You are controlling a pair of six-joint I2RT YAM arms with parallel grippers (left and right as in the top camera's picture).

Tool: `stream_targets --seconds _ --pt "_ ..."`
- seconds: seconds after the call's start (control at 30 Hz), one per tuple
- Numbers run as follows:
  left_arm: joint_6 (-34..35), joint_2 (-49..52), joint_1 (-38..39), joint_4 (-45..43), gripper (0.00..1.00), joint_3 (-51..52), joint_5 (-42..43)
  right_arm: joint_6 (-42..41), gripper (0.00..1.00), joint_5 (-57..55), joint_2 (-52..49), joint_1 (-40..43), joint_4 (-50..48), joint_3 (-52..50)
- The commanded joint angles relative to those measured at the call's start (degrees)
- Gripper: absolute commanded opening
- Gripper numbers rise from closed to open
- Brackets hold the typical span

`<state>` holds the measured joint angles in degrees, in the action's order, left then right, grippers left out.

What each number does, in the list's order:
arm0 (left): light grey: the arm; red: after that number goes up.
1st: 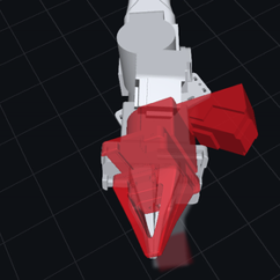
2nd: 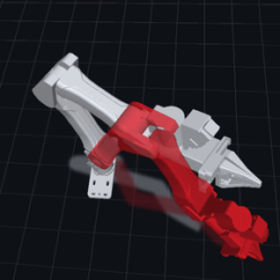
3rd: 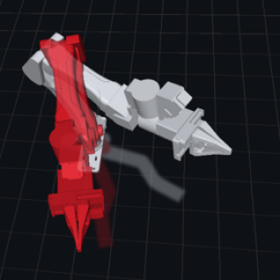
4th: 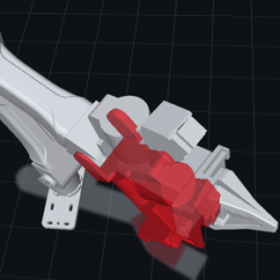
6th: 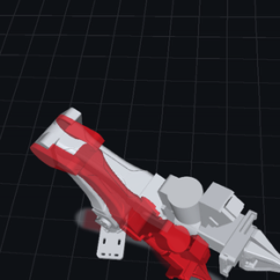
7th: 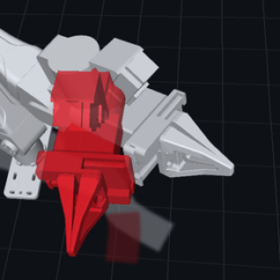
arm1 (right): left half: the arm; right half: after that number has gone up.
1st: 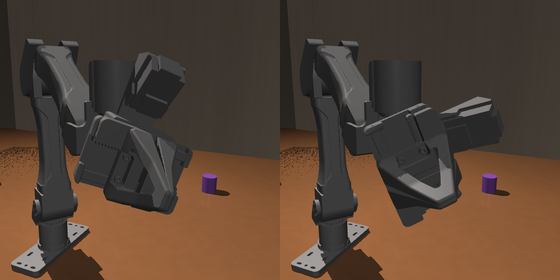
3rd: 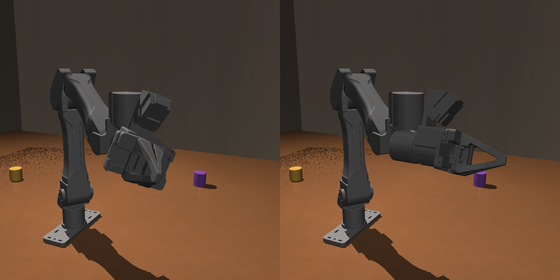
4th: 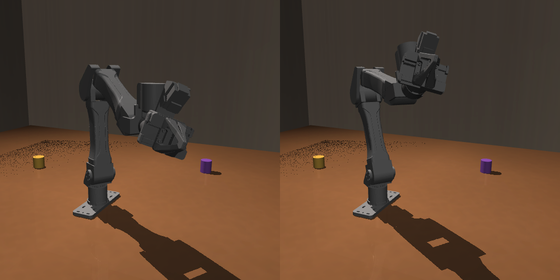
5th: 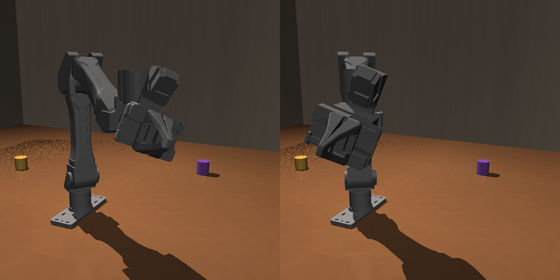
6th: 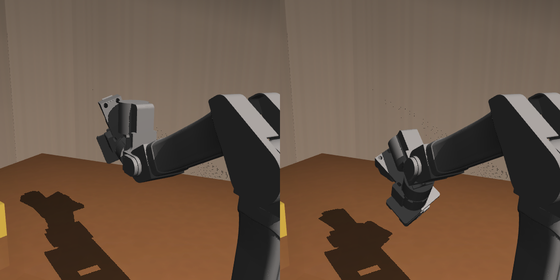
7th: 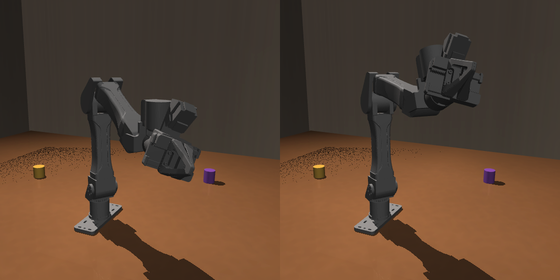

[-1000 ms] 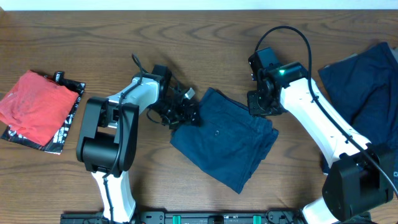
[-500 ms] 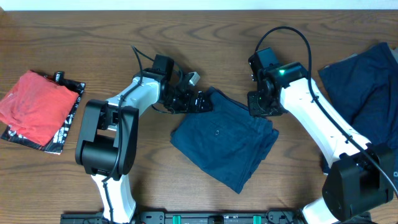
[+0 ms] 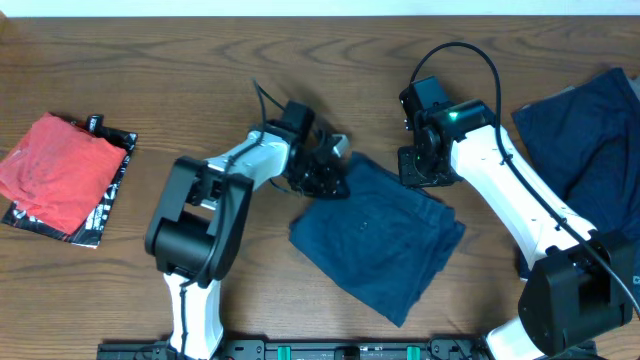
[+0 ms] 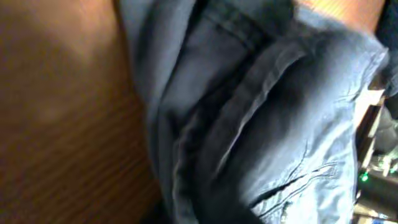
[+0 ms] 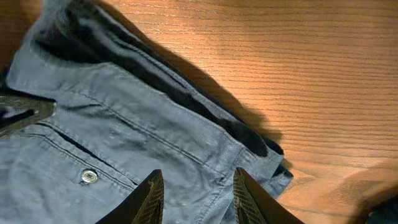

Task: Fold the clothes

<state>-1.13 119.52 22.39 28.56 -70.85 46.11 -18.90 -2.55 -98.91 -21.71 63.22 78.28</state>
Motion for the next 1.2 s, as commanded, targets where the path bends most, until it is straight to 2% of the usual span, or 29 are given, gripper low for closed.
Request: stream_targets --seconds 0.0,0.17,0.37,0.57,0.8,1.0,1.17 --pt "-0.1 1.9 -0.7 0.5 0.06 1.4 -3.8 -0.8 0.36 -0.7 1.2 0.3 0.1 0.5" --pt "-0.1 0.9 -3.0 2.0 0.06 0.8 -7.8 -0.8 0.35 -0.7 1.2 0.3 0.0 0.5" --pt "-0.2 -6.0 -10.8 7.0 0.06 -1.3 -15.7 -0.8 0.36 -1.5 1.2 0.9 0.4 0.5" --pt "0.5 -19.6 -23.9 6.5 0.06 -1.5 -21.0 -0.8 0.35 -1.6 1.2 1.6 0.6 0.5" --pt "6.4 -31.2 -41.8 -3.1 0.06 -1.5 -27.6 -0.8 0.35 -1.6 1.2 1.6 0.8 0.5" --pt "6.4 -31.2 -54.4 -5.7 0.07 -1.5 -27.6 -0.8 0.35 -1.6 1.2 1.6 0.9 0.5" --pt "10.9 -29.3 -61.0 -5.6 0.06 -1.5 -27.6 -0.8 0.36 -1.6 1.2 1.6 1.4 0.5"
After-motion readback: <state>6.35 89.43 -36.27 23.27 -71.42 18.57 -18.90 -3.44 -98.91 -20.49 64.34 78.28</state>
